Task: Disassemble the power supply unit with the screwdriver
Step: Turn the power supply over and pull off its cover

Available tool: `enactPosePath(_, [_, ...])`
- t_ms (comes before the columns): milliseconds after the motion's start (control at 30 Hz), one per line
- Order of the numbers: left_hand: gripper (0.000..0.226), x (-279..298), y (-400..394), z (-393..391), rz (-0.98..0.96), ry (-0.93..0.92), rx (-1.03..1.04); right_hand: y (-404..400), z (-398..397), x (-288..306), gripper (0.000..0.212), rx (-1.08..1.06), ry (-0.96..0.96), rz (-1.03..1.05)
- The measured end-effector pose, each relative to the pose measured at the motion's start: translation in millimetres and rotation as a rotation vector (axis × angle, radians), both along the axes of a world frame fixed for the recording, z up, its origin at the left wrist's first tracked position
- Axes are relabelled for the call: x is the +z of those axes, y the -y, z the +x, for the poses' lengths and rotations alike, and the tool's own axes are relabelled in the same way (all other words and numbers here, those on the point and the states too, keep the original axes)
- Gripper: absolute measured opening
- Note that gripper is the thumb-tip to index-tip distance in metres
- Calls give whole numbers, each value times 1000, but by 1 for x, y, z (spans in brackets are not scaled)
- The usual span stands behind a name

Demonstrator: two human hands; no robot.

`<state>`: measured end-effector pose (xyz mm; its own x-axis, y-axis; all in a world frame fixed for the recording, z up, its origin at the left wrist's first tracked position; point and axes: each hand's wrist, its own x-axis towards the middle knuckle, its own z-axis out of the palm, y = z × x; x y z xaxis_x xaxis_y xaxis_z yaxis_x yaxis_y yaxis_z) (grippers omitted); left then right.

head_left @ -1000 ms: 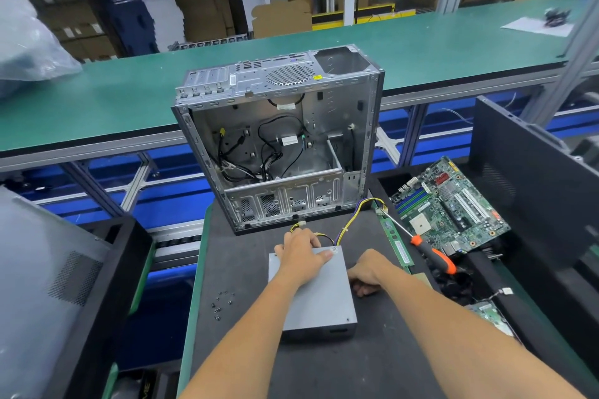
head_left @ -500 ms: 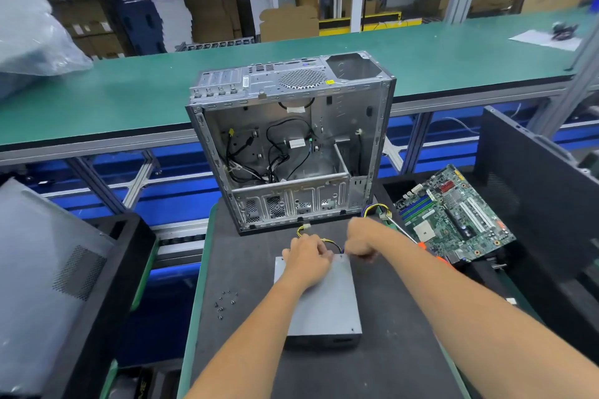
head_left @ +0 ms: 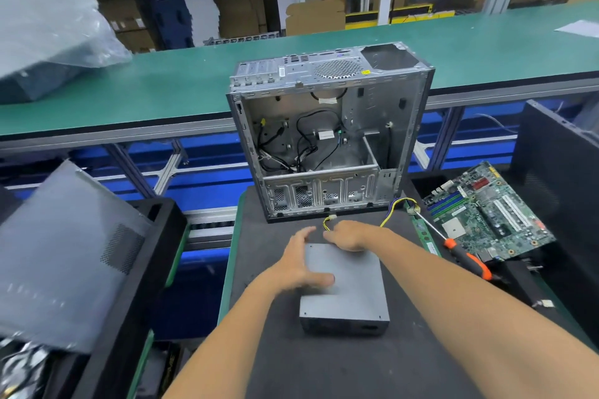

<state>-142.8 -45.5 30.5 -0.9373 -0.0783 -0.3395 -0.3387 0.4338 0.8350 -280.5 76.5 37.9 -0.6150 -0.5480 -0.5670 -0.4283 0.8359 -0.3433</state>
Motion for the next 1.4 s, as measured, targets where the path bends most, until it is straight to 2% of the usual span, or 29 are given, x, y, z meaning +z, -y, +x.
enactPosePath(100, [137, -3, -6, 12, -253, 32, -204, 8, -1, -3, 45, -8, -14, 13])
enactPosePath(233, [152, -6, -9, 15, -519, 24, -354, 12, 4, -4, 41, -1, -15, 25])
enactPosePath(333, [151, -6, -12, 22, -601, -9, -383, 13, 7, -3, 48, -5, -20, 16])
enactPosePath(467, [134, -11, -19, 29, -764, -153, -397, 16, 10, -3, 49, -28, -15, 2])
enactPosePath(633, [130, -9, -22, 32, -889, -185, -421, 18, 17, 0, 47, -43, -39, 6])
enactPosePath(933, [126, 5, -30, 33, -1043, -205, -479, 18, 25, 5, 43, -19, -116, 13])
enactPosePath(1100, [126, 6, -32, 34, -1040, -204, -497, 18, 26, 3, 44, -10, -140, 2])
enactPosePath(1300, [127, 0, -29, 36, -962, -263, -461, 13, 24, -9, 38, -54, -175, -22])
enactPosePath(1400, [125, -12, -24, 46, -794, -309, -349, 11, 26, -12, 37, -125, -233, -59])
